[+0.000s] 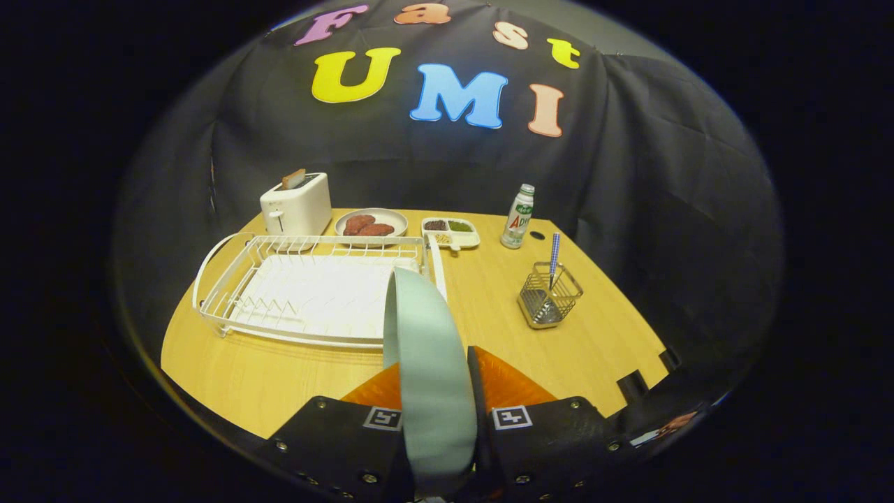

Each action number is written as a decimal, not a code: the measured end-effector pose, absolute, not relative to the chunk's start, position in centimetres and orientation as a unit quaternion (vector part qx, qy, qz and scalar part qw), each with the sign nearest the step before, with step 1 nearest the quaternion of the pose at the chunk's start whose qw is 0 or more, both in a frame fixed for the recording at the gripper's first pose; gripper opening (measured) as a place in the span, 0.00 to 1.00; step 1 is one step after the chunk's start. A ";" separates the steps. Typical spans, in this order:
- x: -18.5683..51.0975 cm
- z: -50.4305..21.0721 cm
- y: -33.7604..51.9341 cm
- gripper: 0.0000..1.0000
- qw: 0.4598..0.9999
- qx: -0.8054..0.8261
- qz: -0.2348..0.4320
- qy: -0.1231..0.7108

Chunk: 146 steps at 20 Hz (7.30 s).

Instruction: Take the plate from the dish rack, then take the spoon from the basket and place it into the plate.

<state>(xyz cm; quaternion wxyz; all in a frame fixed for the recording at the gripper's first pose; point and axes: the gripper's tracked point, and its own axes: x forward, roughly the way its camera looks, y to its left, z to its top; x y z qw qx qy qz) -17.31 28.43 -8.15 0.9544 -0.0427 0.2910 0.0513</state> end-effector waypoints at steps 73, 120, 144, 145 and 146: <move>13.9 -12.0 9.4 0.59 0.940 0.156 -0.111 0.283; -9.9 -2.5 37.2 0.05 0.971 -0.016 0.151 0.183; -14.2 -8.0 38.1 0.15 0.947 -0.019 0.209 0.242; -14.3 -7.9 38.1 0.15 0.947 -0.021 0.210 0.242; -14.3 -7.8 38.0 0.15 0.947 -0.021 0.210 0.241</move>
